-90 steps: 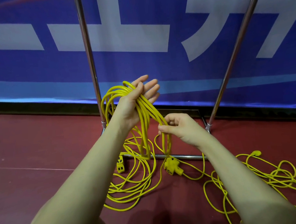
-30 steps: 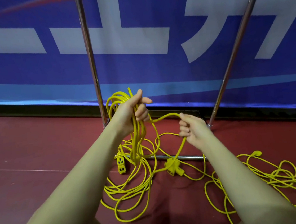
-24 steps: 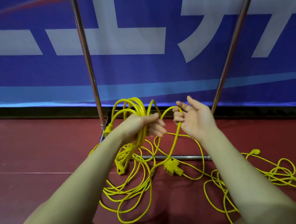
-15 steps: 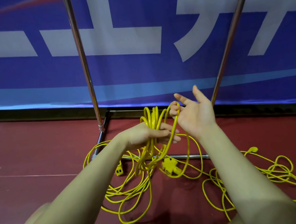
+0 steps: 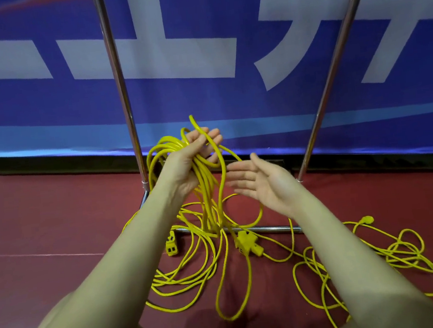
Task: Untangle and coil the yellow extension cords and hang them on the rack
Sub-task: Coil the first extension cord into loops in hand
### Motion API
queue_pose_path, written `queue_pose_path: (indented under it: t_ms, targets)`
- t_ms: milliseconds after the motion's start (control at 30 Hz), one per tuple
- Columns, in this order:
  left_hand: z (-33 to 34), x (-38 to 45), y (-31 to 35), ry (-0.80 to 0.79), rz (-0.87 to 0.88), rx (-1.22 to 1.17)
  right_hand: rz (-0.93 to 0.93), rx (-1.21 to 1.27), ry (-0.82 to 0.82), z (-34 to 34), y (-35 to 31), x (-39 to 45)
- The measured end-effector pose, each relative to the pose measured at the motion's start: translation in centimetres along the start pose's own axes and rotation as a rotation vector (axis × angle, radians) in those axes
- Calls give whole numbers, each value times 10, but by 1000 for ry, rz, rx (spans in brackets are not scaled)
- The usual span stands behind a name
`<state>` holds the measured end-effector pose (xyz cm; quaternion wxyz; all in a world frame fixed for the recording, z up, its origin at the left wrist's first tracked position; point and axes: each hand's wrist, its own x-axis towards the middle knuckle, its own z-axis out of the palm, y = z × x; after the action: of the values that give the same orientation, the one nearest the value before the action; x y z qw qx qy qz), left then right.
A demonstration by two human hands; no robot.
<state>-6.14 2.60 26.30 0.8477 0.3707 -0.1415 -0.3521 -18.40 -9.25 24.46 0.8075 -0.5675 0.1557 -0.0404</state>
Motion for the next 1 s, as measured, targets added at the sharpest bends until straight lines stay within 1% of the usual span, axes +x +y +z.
queue_pose_path:
  t_ms: [100, 233, 300, 367, 433, 500, 600, 667, 733, 833, 1000]
  targets:
    - [-2, 1, 2, 43, 25, -70, 28, -104, -133, 11, 6, 2]
    - [-6, 1, 6, 67, 56, -83, 44, -152, -167, 14, 5, 0]
    - [-8, 3, 10, 81, 73, -89, 36, -214, -167, 11, 8, -1]
    - [-10, 4, 14, 93, 80, -103, -24, -244, -104, 6, 10, 0]
    - [-13, 5, 15, 90, 63, -95, -97, -181, -9, 4, 7, 1]
    - [-15, 5, 15, 86, 17, -9, -166, -148, 89, 1, 2, 2]
    - [-15, 2, 8, 86, -43, 135, -243, -181, 211, -5, -3, 3]
    - [-15, 1, 5, 64, -62, 214, -247, -95, 247, -9, -7, 4]
    - [-14, 0, 5, -5, -104, 292, -215, 57, 248, -10, -12, 3]
    - [-11, -3, 2, -110, -167, 375, -190, 300, 209, -8, -18, 3]
    - [-6, -11, -14, -198, -256, 557, -187, 588, 160, -3, -26, 2]
